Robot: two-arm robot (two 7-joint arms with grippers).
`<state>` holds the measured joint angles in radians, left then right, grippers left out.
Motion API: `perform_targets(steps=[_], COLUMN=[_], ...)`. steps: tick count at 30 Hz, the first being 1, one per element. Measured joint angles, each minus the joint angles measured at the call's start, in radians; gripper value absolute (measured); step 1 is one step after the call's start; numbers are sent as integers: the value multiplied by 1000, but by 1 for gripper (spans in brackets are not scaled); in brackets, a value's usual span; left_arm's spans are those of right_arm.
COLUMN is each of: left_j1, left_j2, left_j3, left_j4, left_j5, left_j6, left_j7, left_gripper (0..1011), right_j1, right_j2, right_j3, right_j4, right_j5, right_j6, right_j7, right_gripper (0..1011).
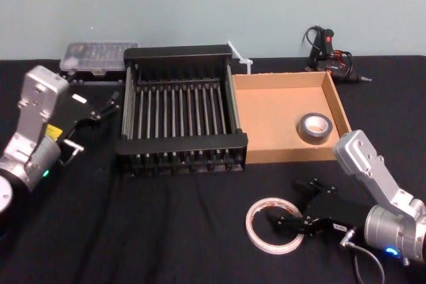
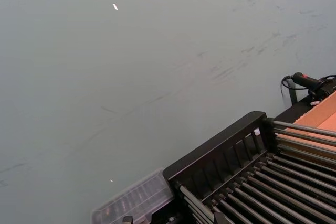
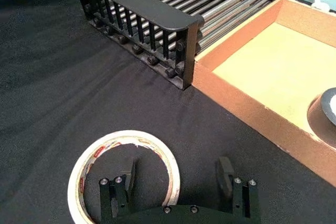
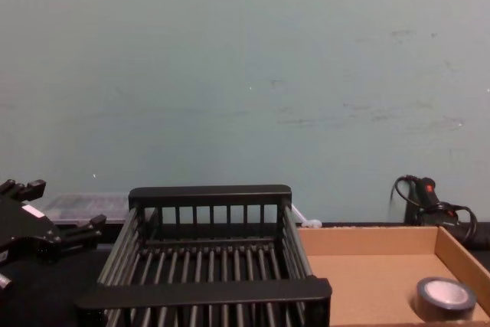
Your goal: Pick up the white tape and place it into the black box , Pick up the silver tape and place it into the brown box.
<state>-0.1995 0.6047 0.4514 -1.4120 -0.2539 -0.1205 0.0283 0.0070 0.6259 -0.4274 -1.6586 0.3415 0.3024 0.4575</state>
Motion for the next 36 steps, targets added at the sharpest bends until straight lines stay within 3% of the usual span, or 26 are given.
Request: perform_targets(steps=[36], left_j1=[0], left_j2=[0], left_j3=[0], left_j4=[0], left_j5=[0], left_j6=[0], left_j7=[0], left_gripper=[1001], right_j1=[4], right_j2=[-3], right_j3=[-3], right_j4=[6], right_j5=[-20], right_j6=[-1], right_j7=[2], right_gripper=[1002])
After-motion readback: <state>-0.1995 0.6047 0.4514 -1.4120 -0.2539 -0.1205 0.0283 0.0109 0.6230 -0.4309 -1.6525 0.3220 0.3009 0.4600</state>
